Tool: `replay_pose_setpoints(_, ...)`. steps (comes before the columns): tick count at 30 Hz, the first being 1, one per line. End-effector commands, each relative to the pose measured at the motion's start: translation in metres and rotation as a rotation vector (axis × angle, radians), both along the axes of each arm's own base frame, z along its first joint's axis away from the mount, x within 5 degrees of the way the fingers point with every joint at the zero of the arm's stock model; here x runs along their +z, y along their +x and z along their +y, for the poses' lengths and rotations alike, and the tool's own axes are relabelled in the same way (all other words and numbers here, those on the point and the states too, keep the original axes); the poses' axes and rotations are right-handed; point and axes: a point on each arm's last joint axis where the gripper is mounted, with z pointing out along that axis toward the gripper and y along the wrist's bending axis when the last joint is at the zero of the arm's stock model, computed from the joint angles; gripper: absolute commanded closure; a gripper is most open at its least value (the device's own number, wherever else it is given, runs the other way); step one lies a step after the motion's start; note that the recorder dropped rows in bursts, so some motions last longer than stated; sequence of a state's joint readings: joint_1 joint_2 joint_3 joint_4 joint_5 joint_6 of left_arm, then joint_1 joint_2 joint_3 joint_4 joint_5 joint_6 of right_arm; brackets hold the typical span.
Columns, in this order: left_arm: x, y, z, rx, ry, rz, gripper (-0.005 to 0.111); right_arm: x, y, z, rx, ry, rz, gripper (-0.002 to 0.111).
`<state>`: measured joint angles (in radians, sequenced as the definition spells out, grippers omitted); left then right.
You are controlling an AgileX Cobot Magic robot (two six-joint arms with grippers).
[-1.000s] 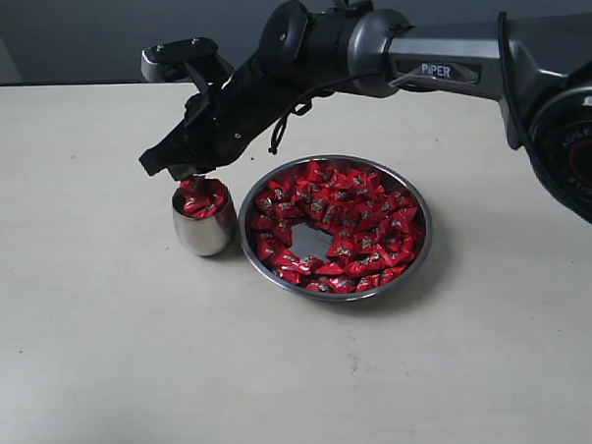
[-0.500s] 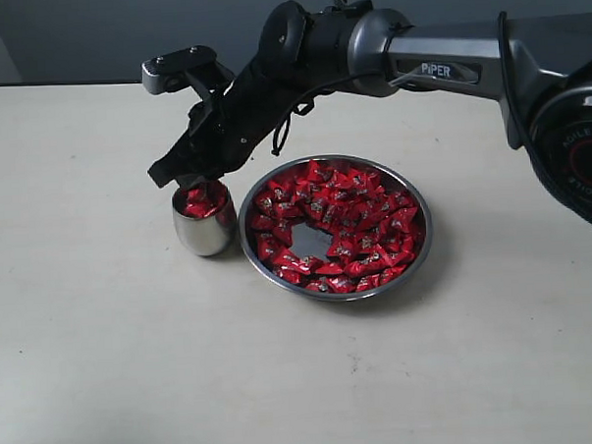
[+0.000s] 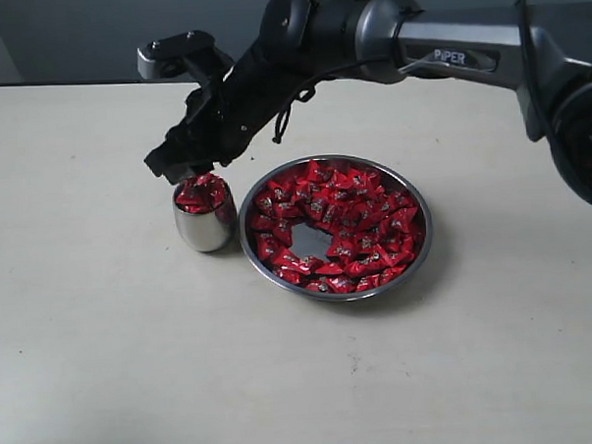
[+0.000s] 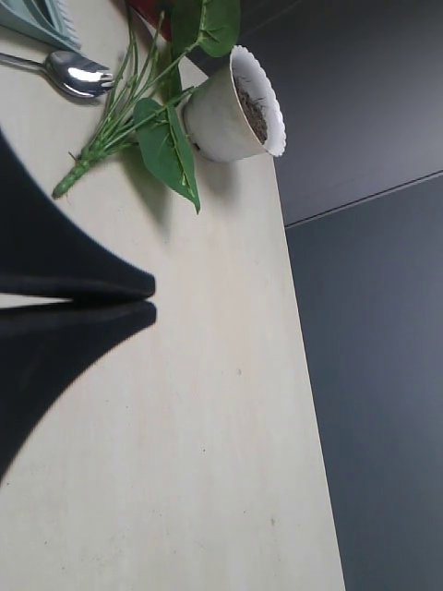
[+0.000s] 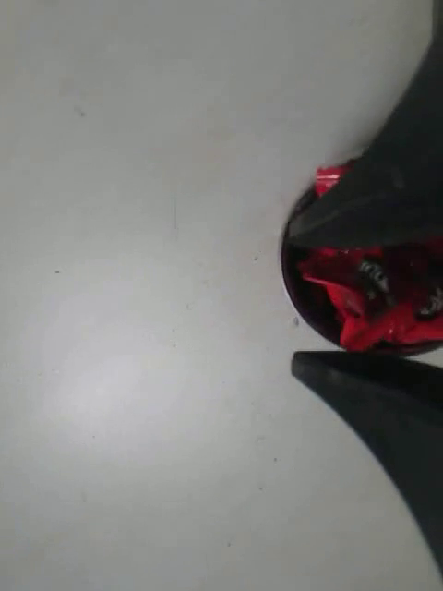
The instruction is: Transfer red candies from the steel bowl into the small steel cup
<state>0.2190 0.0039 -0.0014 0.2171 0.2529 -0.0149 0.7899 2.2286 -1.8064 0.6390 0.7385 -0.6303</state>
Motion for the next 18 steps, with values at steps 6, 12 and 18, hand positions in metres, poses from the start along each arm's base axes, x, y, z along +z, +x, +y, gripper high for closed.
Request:
replay_pose_setpoints(6, 0.001, 0.0, 0.0, -0.005, 0.004, -0.015, 0.106, 0.071, -0.001, -0.023, -0.032, 0.061, -0.092, 0.071)
replay_pose_setpoints(12, 0.001, 0.0, 0.0, -0.005, 0.004, -0.015, 0.106, 0.107, -0.001, -0.08, -0.215, -0.167, -0.012, 0.102)
replay_pose_setpoints(18, 0.001, 0.0, 0.0, -0.005, 0.004, -0.015, 0.106, 0.148, -0.029, -0.177, -0.423, -0.156, -0.073, 0.108)
